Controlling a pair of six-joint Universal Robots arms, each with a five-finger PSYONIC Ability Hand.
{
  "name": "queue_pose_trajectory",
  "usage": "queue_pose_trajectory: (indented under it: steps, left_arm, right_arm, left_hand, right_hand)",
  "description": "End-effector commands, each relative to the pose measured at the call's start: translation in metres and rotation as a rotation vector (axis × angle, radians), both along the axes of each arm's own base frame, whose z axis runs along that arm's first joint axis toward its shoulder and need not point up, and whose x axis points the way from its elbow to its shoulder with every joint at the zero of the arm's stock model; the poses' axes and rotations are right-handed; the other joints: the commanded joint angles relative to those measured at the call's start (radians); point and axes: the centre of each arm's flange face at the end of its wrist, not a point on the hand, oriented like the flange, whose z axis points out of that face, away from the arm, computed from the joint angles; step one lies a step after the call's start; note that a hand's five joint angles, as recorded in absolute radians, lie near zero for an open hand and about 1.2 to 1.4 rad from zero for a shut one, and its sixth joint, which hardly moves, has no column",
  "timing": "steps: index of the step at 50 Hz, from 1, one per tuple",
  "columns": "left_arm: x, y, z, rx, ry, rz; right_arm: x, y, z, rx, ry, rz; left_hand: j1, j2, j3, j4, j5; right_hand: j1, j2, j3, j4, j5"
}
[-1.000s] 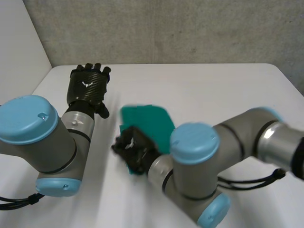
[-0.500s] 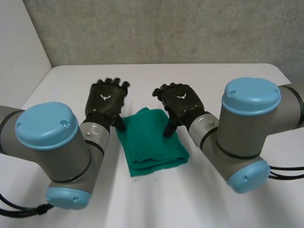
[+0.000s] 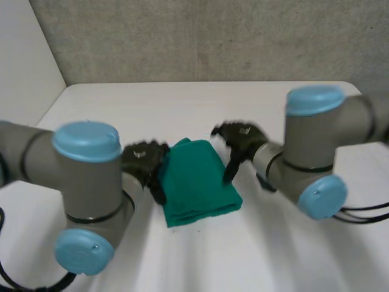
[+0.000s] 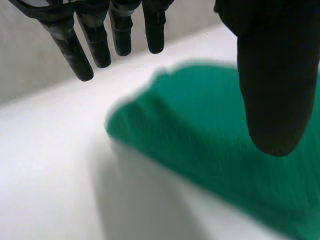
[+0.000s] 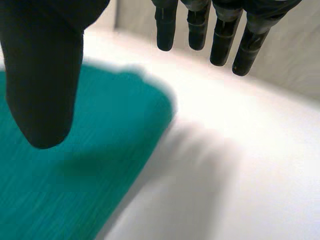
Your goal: Fold the towel.
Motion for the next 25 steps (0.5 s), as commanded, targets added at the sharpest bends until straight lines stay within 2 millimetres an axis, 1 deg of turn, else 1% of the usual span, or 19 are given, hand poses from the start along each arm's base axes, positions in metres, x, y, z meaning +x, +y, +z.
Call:
queue_pose_trajectory:
  steps: [1, 3, 4, 5, 7, 8, 9, 12, 14, 21, 25]
  left_arm:
    - [0.009, -0.016, 0.11, -0.266, 0.189, 0.042]
    - [0.02, -0.024, 0.13, -0.315, 0.215, 0.076]
    - [0.024, -0.027, 0.139, -0.334, 0.225, 0.089]
    - [0.03, -0.031, 0.152, -0.36, 0.237, 0.108]
    - [0.035, -0.033, 0.163, -0.378, 0.247, 0.115]
    - [0.036, -0.033, 0.168, -0.381, 0.251, 0.112]
    - [0.038, -0.032, 0.173, -0.378, 0.25, 0.101]
    - [0.043, -0.033, 0.174, -0.36, 0.239, 0.098]
    - [0.05, -0.034, 0.175, -0.35, 0.232, 0.107]
    - [0.054, -0.029, 0.17, -0.327, 0.223, 0.116]
    - [0.058, -0.023, 0.176, -0.342, 0.234, 0.118]
  right_arm:
    - [-0.049, -0.012, 0.108, -0.355, -0.159, -0.26]
    - [-0.062, -0.012, 0.126, -0.424, -0.184, -0.327]
    - [-0.071, -0.012, 0.14, -0.47, -0.203, -0.378]
    - [-0.077, -0.012, 0.144, -0.482, -0.206, -0.402]
    - [-0.087, -0.014, 0.15, -0.492, -0.196, -0.441]
    - [-0.098, -0.016, 0.15, -0.486, -0.173, -0.469]
    - [-0.102, -0.018, 0.149, -0.479, -0.159, -0.481]
    - [-0.113, -0.022, 0.15, -0.465, -0.115, -0.501]
    - [-0.116, -0.023, 0.15, -0.451, -0.103, -0.5]
    - [-0.112, -0.018, 0.152, -0.438, -0.107, -0.435]
    - [-0.11, -0.013, 0.153, -0.442, -0.107, -0.418]
  left_hand:
    - [-0.036, -0.016, -0.026, -0.012, -0.014]
    - [-0.03, -0.01, -0.02, -0.006, -0.008]
    - [-0.024, -0.004, -0.014, 0.0, -0.002]
    - [-0.012, 0.008, -0.002, 0.012, 0.01]
    - [0.005, 0.026, 0.015, 0.029, 0.027]
    - [0.008, 0.029, 0.018, 0.032, 0.03]
    - [0.005, 0.026, 0.015, 0.029, 0.028]
    - [-0.003, 0.017, 0.007, 0.021, 0.019]
    - [-0.021, -0.001, -0.011, 0.003, 0.001]
    - [-0.074, -0.054, -0.064, -0.05, -0.052]
    - [-0.074, -0.054, -0.064, -0.05, -0.052]
  right_hand:
    - [-0.032, -0.057, -0.043, -0.062, -0.07]
    - [-0.032, -0.057, -0.043, -0.062, -0.07]
    - [-0.032, -0.057, -0.043, -0.062, -0.07]
    - [-0.032, -0.057, -0.043, -0.062, -0.07]
    - [-0.032, -0.057, -0.043, -0.062, -0.07]
    - [-0.032, -0.057, -0.043, -0.062, -0.07]
    - [-0.032, -0.057, -0.043, -0.062, -0.07]
    - [-0.032, -0.057, -0.043, -0.062, -0.07]
    - [-0.032, -0.057, -0.043, -0.062, -0.07]
    - [-0.032, -0.057, -0.043, -0.062, -0.07]
    - [-0.032, -0.057, -0.043, -0.062, -0.07]
